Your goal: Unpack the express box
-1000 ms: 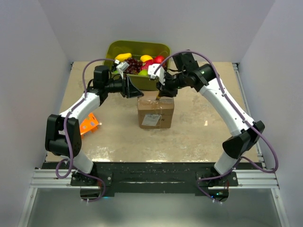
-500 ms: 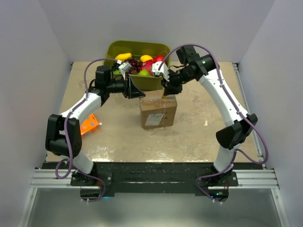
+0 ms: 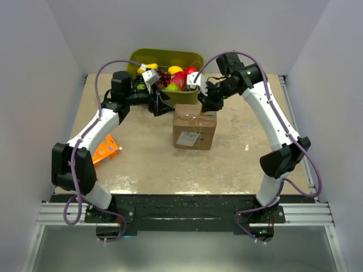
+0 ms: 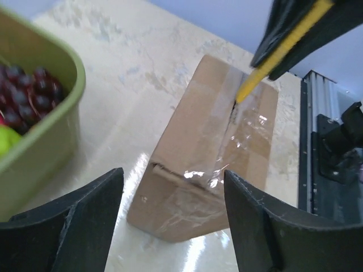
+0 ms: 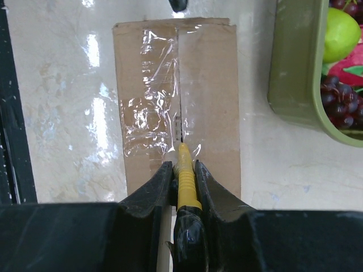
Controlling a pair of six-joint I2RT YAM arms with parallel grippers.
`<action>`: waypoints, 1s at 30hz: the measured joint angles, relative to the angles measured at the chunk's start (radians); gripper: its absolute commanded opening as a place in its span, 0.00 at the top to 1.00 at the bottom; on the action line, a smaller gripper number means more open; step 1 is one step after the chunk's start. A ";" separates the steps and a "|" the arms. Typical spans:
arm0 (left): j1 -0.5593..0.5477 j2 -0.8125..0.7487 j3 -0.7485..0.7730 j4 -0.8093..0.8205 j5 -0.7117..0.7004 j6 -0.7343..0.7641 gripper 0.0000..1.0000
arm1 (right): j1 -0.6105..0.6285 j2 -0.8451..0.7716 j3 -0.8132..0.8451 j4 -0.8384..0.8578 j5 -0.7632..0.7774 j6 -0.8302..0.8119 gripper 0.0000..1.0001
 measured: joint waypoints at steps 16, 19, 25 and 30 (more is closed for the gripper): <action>-0.375 -0.141 -0.197 -0.055 -0.245 0.934 0.32 | -0.006 0.000 0.000 0.005 0.025 0.042 1.00; -0.381 -0.141 -0.215 -0.025 -0.294 1.011 0.36 | -0.006 0.000 0.000 0.009 0.032 0.034 1.00; -0.383 -0.141 -0.221 -0.009 -0.342 1.068 0.39 | -0.005 -0.012 0.000 0.011 0.056 0.026 1.00; -0.385 -0.136 -0.221 0.005 -0.357 1.066 0.41 | -0.005 -0.021 0.000 0.010 0.076 0.027 1.00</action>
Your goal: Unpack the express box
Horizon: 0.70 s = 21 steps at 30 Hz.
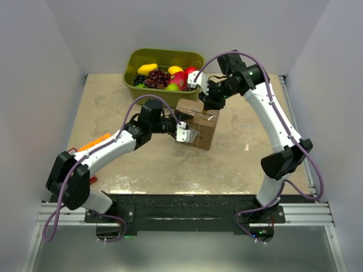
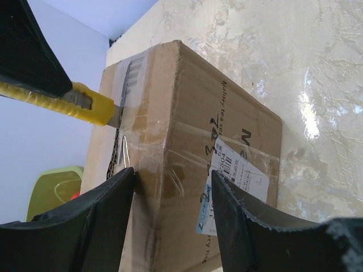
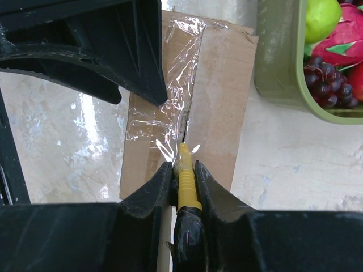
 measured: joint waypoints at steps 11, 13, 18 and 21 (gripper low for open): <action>0.000 0.025 0.000 0.054 -0.006 -0.034 0.52 | 0.000 -0.024 -0.061 0.042 0.054 0.107 1.00; 0.000 0.036 0.003 0.069 -0.008 -0.043 0.55 | 0.001 -0.024 -0.072 0.053 0.079 0.169 1.00; 0.000 0.065 0.027 0.093 -0.013 -0.077 0.60 | 0.002 -0.024 -0.064 0.068 0.152 0.296 1.00; -0.002 0.082 0.046 0.095 -0.013 -0.090 0.61 | 0.003 -0.024 -0.052 0.065 0.198 0.351 1.00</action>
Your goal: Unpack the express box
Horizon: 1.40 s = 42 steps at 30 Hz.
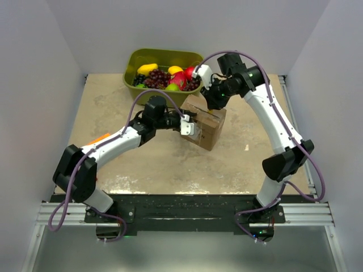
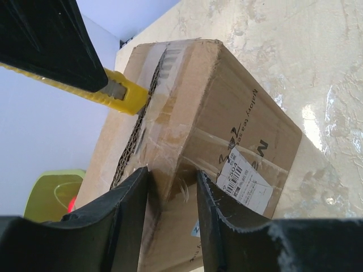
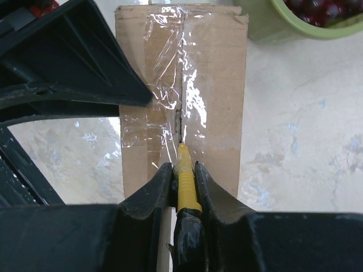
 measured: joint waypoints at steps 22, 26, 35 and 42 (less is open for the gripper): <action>-0.019 0.064 0.070 0.016 0.012 -0.106 0.70 | -0.006 -0.347 -0.274 0.050 0.197 0.144 1.00; -0.019 0.087 0.102 0.003 0.012 -0.126 0.71 | -0.014 -0.432 -0.338 0.047 0.255 0.151 1.00; -0.019 0.093 0.134 -0.035 0.025 -0.173 0.52 | -0.017 -0.453 -0.371 0.119 0.340 0.205 1.00; -0.002 0.052 0.168 -0.146 0.076 -0.317 0.32 | -0.053 -0.541 -0.506 0.316 0.445 0.298 1.00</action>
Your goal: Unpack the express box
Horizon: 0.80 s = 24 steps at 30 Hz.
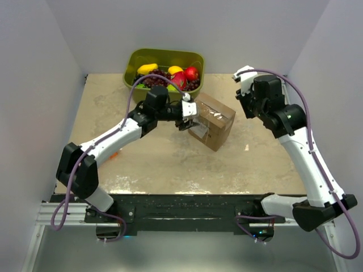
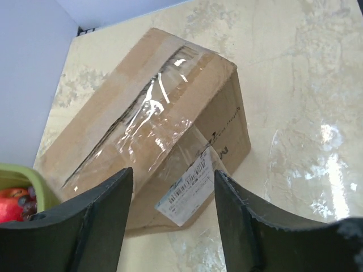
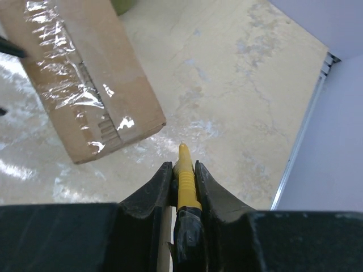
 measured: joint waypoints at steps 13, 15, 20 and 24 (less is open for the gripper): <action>0.382 0.019 0.117 0.092 -0.256 -0.538 0.38 | -0.014 0.093 -0.155 0.114 0.124 0.075 1.00; 0.404 0.040 0.087 0.078 -0.282 -0.570 0.38 | -0.013 0.122 -0.151 0.134 0.103 0.083 1.00; 0.384 0.039 -0.047 0.056 -0.251 -0.631 0.37 | 0.007 0.224 -0.090 0.166 0.066 0.104 1.00; 0.375 -0.018 -0.167 0.049 -0.213 -0.650 0.37 | 0.066 0.304 -0.014 0.204 0.039 0.125 1.00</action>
